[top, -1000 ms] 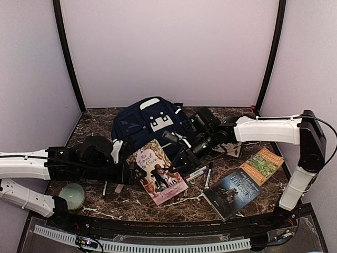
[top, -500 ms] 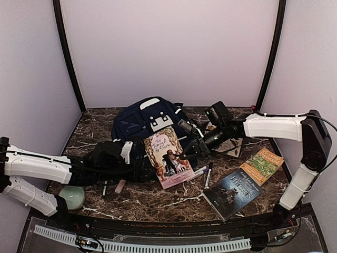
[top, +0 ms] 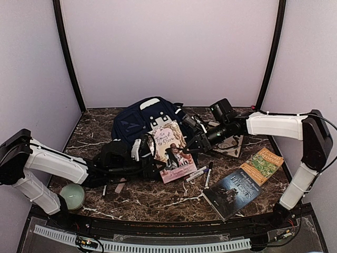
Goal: Pack the student bag
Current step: Pass from the right arm to the left
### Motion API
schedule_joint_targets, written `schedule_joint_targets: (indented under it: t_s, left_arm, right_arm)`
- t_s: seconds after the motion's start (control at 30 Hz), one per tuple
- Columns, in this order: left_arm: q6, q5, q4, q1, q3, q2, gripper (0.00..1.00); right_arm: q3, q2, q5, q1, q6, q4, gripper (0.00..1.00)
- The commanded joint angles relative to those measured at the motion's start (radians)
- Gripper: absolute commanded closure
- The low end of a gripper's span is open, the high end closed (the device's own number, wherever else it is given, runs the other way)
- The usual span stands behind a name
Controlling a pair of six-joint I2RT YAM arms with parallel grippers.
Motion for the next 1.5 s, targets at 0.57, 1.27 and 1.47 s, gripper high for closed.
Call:
schedule_joint_targets:
  t_s: [0.57,1.27,1.47]
  left_arm:
    - [-0.101,0.107,0.233,0.007,0.083,0.155,0.6]
    - [0.078,0.304,0.034,0.095,0.155,-0.088,1.0]
    - [0.092,0.359,0.028,0.111,0.174,-0.088,1.0]
  right_arm:
    - [-0.046,0.051,0.011,-0.032,0.021,0.065,1.0]
    - [0.026,0.025,-0.239,-0.11,-0.014,0.072,0.13]
    - [0.006,0.034,-0.358,-0.089,0.022,0.124,0.15]
